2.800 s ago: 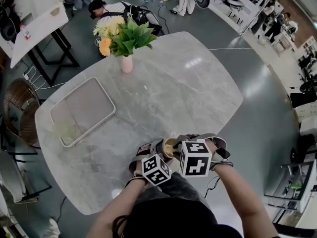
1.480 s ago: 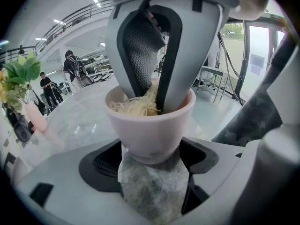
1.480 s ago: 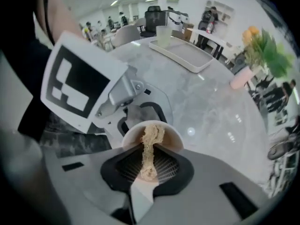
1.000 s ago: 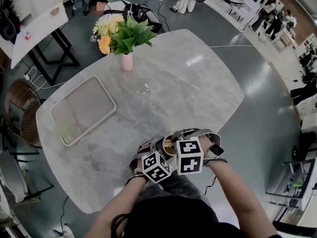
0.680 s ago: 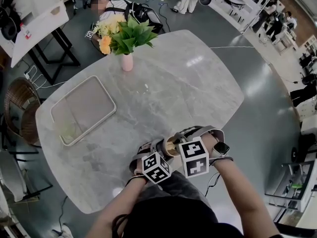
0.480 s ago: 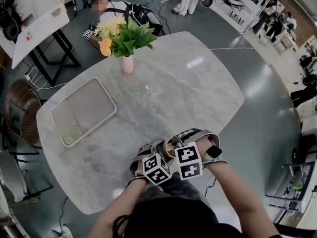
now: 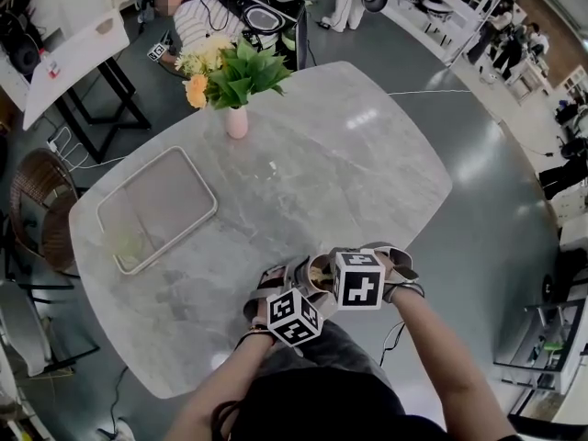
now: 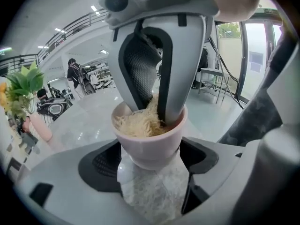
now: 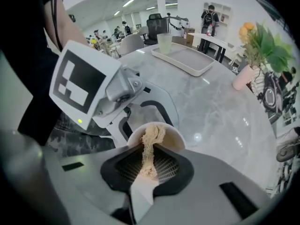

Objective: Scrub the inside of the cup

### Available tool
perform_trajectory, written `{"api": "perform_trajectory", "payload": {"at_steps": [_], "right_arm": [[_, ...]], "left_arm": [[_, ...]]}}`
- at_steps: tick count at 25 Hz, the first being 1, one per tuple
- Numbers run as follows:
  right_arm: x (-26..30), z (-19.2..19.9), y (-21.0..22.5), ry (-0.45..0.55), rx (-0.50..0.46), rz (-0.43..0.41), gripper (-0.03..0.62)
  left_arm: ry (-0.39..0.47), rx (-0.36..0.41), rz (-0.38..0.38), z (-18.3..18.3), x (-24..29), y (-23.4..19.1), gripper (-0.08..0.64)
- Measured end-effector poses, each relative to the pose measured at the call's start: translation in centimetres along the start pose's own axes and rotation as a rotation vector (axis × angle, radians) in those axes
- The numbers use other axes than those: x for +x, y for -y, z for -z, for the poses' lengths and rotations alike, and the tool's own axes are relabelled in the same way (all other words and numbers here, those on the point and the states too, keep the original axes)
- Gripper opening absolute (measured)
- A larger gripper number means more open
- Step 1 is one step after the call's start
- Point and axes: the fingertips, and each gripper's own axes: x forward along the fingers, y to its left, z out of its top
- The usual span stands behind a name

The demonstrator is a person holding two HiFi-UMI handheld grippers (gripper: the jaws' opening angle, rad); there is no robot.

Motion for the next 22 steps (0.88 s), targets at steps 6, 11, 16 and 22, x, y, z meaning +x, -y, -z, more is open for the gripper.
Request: {"api": "perform_trajectory", "payload": {"at_steps": [6, 11, 16, 22], "right_arm": [[-4.0, -0.9, -0.5, 0.077, 0.061, -0.059, 0.06], [-7.4, -1.2, 0.3, 0.157, 0.1, 0.024, 0.06], [-9.6, -0.8, 1.1, 0.29, 0.228, 0.191, 0.06], [-10.5, -0.5, 1.2, 0.492, 0.381, 0.379, 0.06]], "left_arm": [[-0.012, 0.001, -0.001, 0.2, 0.1, -0.2, 0.393], [-0.011, -0.008, 0.006, 0.2, 0.2, -0.2, 0.393], [0.004, -0.004, -0.013, 0.2, -1.0, -0.2, 0.393], [-0.021, -0.023, -0.034, 1.6, -3.4, -0.1, 0.391]]}}
